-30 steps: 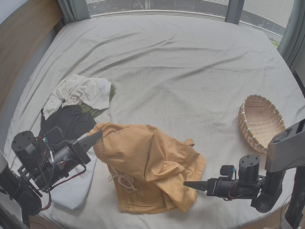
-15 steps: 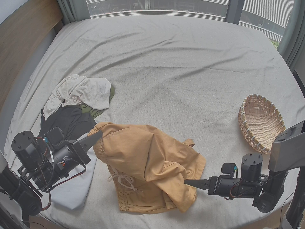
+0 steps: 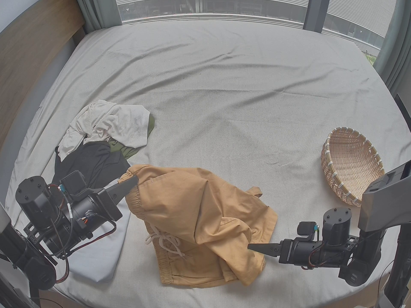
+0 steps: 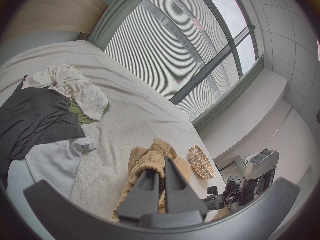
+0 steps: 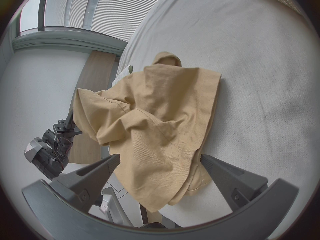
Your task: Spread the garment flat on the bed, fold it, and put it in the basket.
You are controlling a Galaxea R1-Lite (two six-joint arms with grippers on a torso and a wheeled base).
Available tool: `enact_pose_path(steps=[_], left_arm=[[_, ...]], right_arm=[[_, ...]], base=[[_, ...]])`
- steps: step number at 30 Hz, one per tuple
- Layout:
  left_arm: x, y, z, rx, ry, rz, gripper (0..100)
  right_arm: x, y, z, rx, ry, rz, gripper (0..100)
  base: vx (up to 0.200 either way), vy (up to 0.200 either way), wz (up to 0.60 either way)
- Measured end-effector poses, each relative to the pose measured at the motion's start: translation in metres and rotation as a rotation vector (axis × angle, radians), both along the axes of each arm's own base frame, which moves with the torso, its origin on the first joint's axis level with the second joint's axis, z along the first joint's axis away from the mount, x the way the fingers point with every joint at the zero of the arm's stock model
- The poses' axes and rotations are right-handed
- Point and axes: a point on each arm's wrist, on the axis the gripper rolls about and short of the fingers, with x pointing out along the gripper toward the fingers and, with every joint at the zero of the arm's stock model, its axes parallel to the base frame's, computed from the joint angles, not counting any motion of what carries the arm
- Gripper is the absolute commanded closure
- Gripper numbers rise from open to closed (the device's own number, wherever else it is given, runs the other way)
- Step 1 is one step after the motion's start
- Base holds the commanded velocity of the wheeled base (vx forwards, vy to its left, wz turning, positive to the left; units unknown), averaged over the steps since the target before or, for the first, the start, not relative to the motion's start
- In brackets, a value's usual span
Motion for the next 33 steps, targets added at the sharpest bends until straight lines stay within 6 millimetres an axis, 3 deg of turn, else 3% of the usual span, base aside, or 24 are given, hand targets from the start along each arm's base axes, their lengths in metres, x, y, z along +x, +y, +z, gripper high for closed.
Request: enact_pose_path(steps=[13,25,32,33], left_arm=[[0.000,0.000,0.000,0.000,0.000,-0.002,100],[0.000,0.000,0.000,0.000,0.001,0.001,100],[0.001,0.000,-0.001,0.002,0.005,0.003,100],[0.000,0.000,-0.001,0.002,0.005,0.003,100]], right_arm=[[0.007,-0.002,-0.006,-0.006,0.005,-0.021,100],[0.021,-0.038,0.010,-0.021,-0.084,-0.140,100],[0.025,-0.045,0.009,-0.035,-0.099,-0.161,100],[0.025,-0.045,0.009,-0.039,-0.102,-0.159,0]], base=[[0.000,0.000,0.00],[0.000,0.000,0.00],[0.000,0.000,0.00],[0.000,0.000,0.00]])
